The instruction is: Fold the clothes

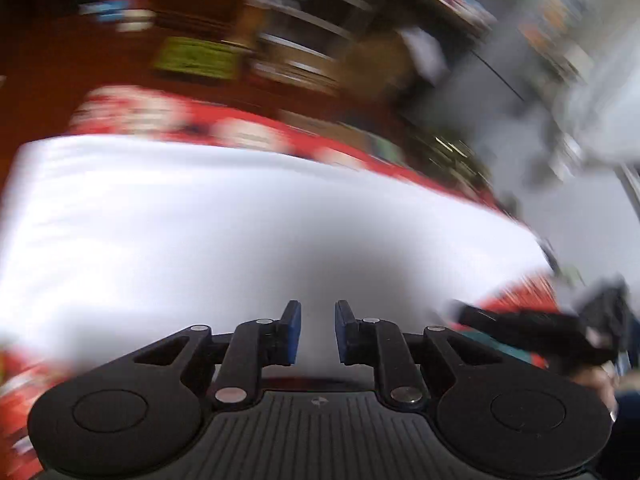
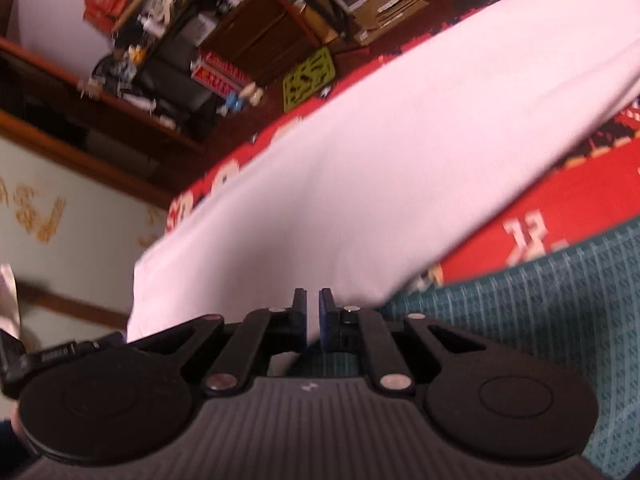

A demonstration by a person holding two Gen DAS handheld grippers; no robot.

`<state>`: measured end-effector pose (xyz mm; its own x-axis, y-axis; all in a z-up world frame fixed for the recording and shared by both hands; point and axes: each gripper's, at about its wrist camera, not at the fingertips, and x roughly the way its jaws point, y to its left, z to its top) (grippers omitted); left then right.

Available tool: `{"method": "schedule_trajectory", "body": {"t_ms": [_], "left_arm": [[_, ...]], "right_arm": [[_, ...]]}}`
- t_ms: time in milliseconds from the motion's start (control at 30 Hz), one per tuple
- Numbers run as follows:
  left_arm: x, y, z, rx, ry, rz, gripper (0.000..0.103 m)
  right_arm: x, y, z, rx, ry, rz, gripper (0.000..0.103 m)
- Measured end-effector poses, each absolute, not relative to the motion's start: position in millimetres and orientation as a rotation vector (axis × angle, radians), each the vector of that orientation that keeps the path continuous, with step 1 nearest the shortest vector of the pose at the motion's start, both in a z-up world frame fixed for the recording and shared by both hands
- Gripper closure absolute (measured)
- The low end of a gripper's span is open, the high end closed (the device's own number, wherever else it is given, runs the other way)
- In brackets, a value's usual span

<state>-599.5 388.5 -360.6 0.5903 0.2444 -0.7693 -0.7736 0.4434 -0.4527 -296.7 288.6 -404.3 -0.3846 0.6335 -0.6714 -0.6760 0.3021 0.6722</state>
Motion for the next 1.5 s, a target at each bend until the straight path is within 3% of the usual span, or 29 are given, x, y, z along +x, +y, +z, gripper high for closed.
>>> {"method": "schedule_trajectory", "body": {"t_ms": [200, 267, 433, 567, 933, 1000, 1233, 1500], "left_arm": [[-491.3, 364.3, -397.0, -0.805, 0.812, 0.467, 0.087], [-483.3, 353.1, -409.2, -0.765, 0.873, 0.464, 0.087], [-482.2, 346.4, -420.5, -0.802, 0.929, 0.541, 0.087], [-483.4, 342.6, -414.6, -0.879, 0.942, 0.667, 0.087], [-469.9, 351.5, -400.4, -1.045, 0.884, 1.004, 0.084], [-468.9, 353.1, -403.7, -1.076, 0.873, 1.043, 0.084], [-458.1, 355.6, -411.4, -1.066, 0.894, 1.06, 0.084], [-457.9, 354.2, -407.5, -1.033, 0.918, 1.047, 0.084]], "right_arm": [[-279.5, 302.6, -434.9, -0.04, 1.416, 1.296, 0.095], [-270.3, 302.5, -442.5, -0.055, 1.414, 1.273, 0.102], [-236.8, 293.6, -442.0, -0.003, 1.394, 1.231, 0.098], [-181.1, 277.9, -436.9, 0.053, 1.386, 1.215, 0.084], [91.8, 201.5, -400.7, 0.102, 1.272, 0.933, 0.079], [131.6, 192.4, -401.9, 0.096, 1.256, 0.848, 0.074], [212.0, 175.9, -408.6, 0.179, 1.232, 0.696, 0.074], [235.3, 199.8, -429.6, 0.048, 1.225, 0.615, 0.077]]}}
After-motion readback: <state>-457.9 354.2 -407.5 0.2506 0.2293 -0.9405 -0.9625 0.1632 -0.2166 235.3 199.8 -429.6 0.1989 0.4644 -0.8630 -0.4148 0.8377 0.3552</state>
